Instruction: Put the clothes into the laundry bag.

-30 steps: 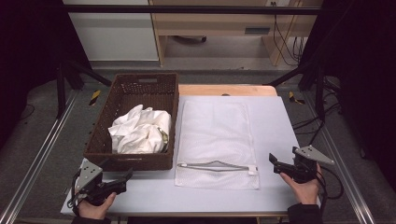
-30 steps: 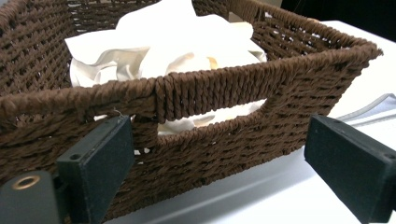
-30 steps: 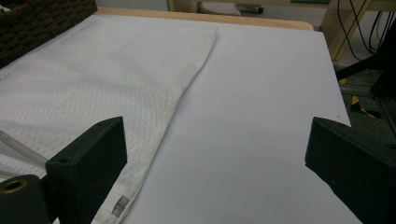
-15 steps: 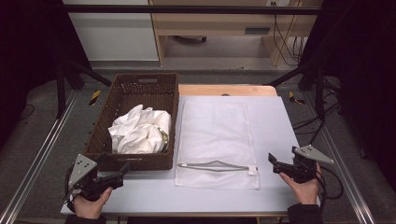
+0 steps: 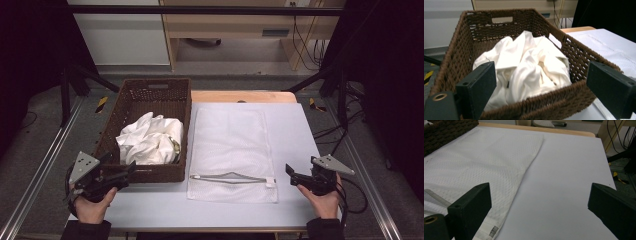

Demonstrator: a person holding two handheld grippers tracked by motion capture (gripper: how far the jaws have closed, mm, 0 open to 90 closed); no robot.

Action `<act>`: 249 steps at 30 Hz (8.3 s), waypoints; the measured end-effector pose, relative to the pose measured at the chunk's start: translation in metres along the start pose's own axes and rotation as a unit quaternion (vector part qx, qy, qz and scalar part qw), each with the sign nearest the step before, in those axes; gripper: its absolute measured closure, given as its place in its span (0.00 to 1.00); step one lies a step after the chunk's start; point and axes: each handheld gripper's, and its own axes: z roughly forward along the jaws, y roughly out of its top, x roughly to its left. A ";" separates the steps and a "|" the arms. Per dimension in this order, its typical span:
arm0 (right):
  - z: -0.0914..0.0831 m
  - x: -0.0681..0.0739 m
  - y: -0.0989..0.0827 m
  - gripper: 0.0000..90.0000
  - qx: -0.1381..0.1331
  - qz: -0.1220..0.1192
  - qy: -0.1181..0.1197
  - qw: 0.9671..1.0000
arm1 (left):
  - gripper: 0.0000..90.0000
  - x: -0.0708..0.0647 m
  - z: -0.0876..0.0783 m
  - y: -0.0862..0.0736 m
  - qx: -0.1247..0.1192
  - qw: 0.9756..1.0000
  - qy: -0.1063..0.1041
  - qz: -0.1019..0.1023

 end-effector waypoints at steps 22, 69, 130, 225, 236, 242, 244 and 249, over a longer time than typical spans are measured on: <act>0.004 0.000 -0.002 0.06 0.007 -0.002 0.002 1.000 | 0.11 0.013 0.056 0.072 0.044 0.998 0.012 0.039; 0.015 0.004 -0.007 0.05 0.040 -0.023 0.009 0.999 | 0.00 0.028 0.183 0.019 0.340 0.936 0.009 0.094; 0.015 -0.002 -0.009 0.13 0.034 -0.007 0.030 0.999 | 0.73 0.034 0.171 0.038 0.317 0.946 0.001 0.066; -0.009 -0.020 -0.004 0.13 -0.008 0.016 0.010 1.000 | 0.71 -0.253 0.250 0.026 0.209 0.942 -0.201 0.167; -0.009 -0.015 0.000 0.13 -0.012 0.018 0.027 0.999 | 0.35 -0.241 0.234 0.033 0.181 0.948 -0.206 0.161; -0.007 0.000 0.009 0.13 -0.019 0.008 0.046 0.999 | 0.31 -0.219 0.195 0.046 0.142 0.954 -0.217 0.154; -0.006 0.005 0.014 0.12 -0.023 0.004 0.056 0.998 | 0.31 -0.209 0.184 0.049 0.133 0.957 -0.218 0.139; 0.002 0.028 0.026 0.11 -0.028 -0.012 0.080 0.996 | 0.35 -0.188 0.159 0.046 0.125 0.964 -0.195 0.132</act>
